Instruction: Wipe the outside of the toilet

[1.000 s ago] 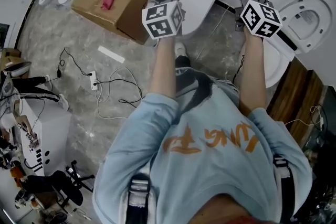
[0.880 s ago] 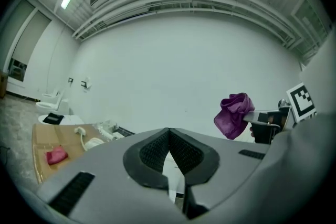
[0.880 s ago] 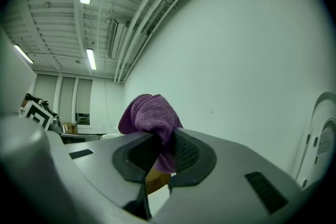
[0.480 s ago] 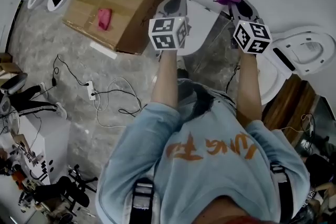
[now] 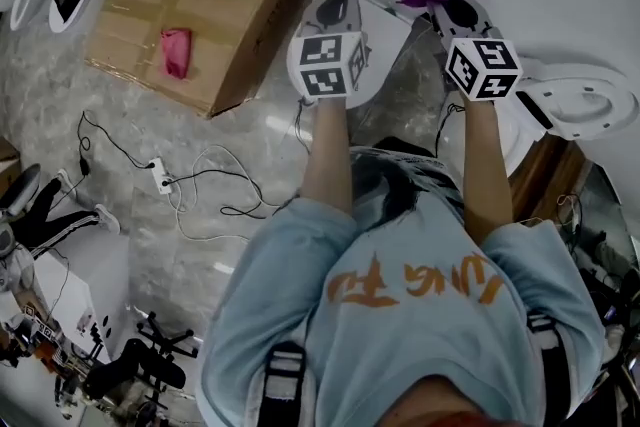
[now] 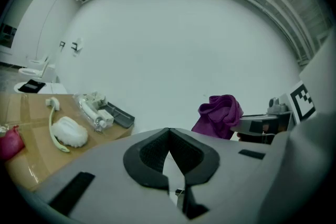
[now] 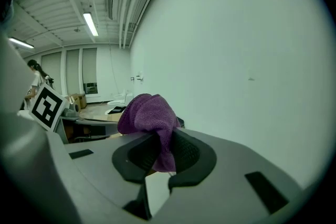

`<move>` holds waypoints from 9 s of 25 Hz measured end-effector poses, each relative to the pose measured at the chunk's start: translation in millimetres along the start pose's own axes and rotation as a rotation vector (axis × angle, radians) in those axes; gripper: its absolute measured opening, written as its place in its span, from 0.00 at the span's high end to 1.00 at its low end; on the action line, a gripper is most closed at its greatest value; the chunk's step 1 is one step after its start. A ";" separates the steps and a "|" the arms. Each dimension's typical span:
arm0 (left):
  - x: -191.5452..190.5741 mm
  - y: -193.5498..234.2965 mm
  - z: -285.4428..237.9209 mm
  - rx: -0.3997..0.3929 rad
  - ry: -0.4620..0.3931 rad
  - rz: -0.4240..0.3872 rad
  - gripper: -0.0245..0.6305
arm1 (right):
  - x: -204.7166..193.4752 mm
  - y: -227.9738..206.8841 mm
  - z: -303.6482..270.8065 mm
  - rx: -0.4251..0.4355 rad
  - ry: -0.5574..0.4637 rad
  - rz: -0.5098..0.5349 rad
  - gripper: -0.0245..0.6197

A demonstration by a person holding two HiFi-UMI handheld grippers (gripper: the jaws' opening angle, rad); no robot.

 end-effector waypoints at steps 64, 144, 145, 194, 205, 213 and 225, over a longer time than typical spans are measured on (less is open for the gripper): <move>-77.6 69.6 -234.2 0.525 0.115 0.143 0.93 | -88.7 -124.3 -336.0 0.576 0.261 0.308 0.85; -105.4 -17.2 -258.8 0.343 0.312 0.075 0.93 | -188.1 -231.3 -182.4 0.382 0.407 0.330 0.87; -105.2 -18.0 -259.1 0.338 0.315 0.073 0.93 | -188.8 -232.2 -179.7 0.376 0.411 0.323 0.87; -75.1 71.8 -178.9 0.530 0.210 0.138 0.93 | -91.2 -133.7 -219.8 0.532 0.230 -0.158 0.87; -68.2 95.3 -155.4 0.598 0.170 0.171 0.93 | -116.8 -66.5 -292.9 0.607 0.381 0.052 0.88; -74.9 99.9 -155.2 0.601 0.188 0.186 0.93 | -144.8 -58.9 -301.2 0.559 0.486 0.082 0.89; -68.2 91.3 -160.5 0.547 0.198 0.185 0.93 | -154.2 -82.4 -270.3 0.463 0.538 0.023 0.89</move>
Point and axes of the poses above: the fingertips, and each gripper's own axes: z backward along the fingers, y to its left, x out of its top, the point moved 3 cm from there along z, backward along the fingers, and after that the axes turned 5 degrees about -y, right-handed, at the moved point
